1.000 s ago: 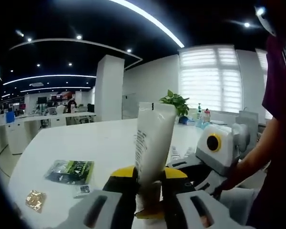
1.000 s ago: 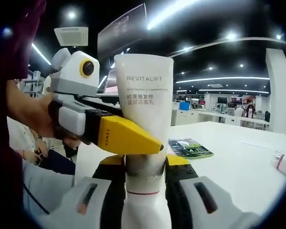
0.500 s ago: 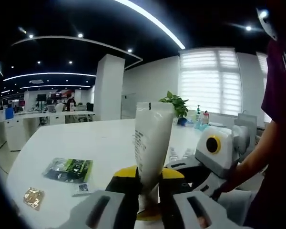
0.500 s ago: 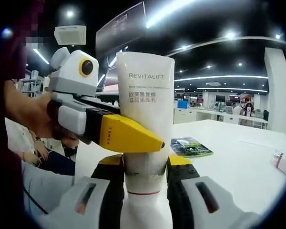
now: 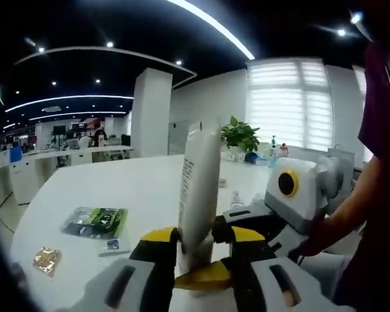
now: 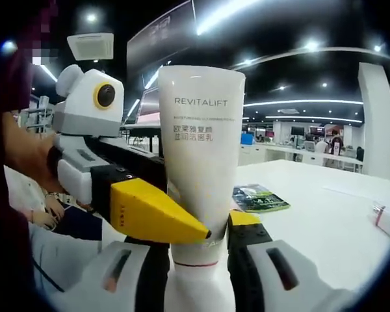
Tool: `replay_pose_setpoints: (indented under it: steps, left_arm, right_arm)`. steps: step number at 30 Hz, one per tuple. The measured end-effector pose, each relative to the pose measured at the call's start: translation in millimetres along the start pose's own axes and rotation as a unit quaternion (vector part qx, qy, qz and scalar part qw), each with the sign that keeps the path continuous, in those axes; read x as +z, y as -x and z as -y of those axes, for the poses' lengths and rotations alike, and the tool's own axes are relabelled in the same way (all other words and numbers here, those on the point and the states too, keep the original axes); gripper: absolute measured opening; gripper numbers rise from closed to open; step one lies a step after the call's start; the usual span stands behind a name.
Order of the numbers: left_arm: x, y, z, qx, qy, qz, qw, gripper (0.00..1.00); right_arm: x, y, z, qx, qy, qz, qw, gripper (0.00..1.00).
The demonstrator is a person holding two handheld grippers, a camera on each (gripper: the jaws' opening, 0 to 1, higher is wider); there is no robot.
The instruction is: Arrange the skincare products in the storage area until every visible bottle or jar stands upright without overlapping.
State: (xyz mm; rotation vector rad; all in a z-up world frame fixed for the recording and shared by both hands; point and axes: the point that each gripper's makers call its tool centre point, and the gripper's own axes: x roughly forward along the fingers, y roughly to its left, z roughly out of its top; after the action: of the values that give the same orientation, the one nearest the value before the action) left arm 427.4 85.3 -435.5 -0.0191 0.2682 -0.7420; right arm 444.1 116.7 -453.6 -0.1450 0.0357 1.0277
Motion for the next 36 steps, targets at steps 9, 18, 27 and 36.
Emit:
replay_pose_setpoints:
  steps: [9, 18, 27, 36]
  left_arm:
    - [-6.4, 0.2, -3.9, 0.049, -0.006, -0.015, 0.9987, 0.23]
    - [-7.6, 1.8, -5.4, 0.051, -0.003, -0.022, 0.9985, 0.2]
    - [-7.6, 2.5, -5.1, 0.045, 0.001, -0.023, 0.9987, 0.21]
    - [-4.2, 12.7, -4.5, 0.021, 0.022, 0.002, 0.9995, 0.21]
  right_arm:
    - [-5.3, 1.5, -2.3, -0.008, 0.016, -0.01, 0.9998, 0.34]
    - [-3.7, 3.2, -1.9, -0.011, 0.016, -0.01, 0.9998, 0.34]
    - [-2.9, 3.1, -1.9, -0.014, 0.011, -0.009, 0.9998, 0.34]
    - [-2.0, 5.0, -2.0, -0.007, -0.009, -0.013, 0.9999, 0.33]
